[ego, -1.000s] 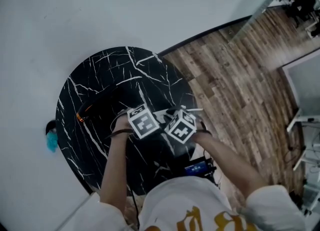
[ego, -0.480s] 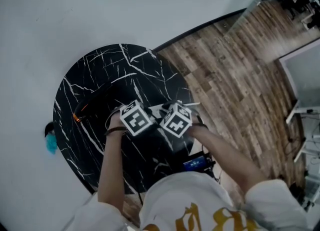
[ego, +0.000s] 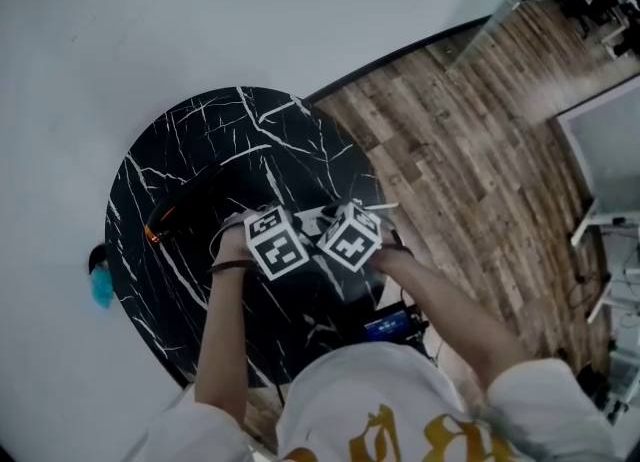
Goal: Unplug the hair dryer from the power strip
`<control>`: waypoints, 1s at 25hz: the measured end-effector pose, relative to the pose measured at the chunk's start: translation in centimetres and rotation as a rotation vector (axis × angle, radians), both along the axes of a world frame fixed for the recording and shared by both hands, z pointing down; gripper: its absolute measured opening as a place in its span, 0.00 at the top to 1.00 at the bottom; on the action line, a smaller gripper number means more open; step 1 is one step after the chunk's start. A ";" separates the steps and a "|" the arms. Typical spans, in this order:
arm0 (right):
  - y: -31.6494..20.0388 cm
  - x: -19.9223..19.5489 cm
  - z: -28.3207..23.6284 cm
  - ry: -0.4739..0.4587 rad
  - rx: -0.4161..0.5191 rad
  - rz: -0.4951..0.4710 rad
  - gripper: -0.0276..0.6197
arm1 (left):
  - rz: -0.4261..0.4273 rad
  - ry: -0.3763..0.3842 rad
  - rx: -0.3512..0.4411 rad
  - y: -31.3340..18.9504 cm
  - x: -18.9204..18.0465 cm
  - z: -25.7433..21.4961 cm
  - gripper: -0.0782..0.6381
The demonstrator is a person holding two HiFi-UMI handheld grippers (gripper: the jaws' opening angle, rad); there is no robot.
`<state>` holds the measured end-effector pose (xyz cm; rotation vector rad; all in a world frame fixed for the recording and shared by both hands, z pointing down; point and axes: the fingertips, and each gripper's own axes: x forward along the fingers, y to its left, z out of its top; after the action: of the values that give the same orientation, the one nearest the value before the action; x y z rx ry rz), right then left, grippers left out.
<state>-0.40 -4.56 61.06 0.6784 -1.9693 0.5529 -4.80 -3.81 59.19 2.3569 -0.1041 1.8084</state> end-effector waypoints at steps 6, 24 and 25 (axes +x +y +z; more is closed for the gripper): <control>0.0 0.2 -0.1 0.005 0.007 0.017 0.89 | -0.068 0.086 -0.065 -1.5 0.0 -0.7 0.82; 2.0 -0.5 -0.4 0.062 -0.050 -0.415 0.78 | -0.013 0.044 -0.079 -1.3 -0.1 -0.5 0.82; 2.1 -0.5 -0.2 0.099 -0.031 -0.480 0.77 | -0.023 0.045 -0.091 -1.1 -0.1 -0.4 0.82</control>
<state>-0.86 -2.45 60.88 0.1923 -1.9355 0.2493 -4.95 -4.87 58.79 2.3226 -0.0421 1.7114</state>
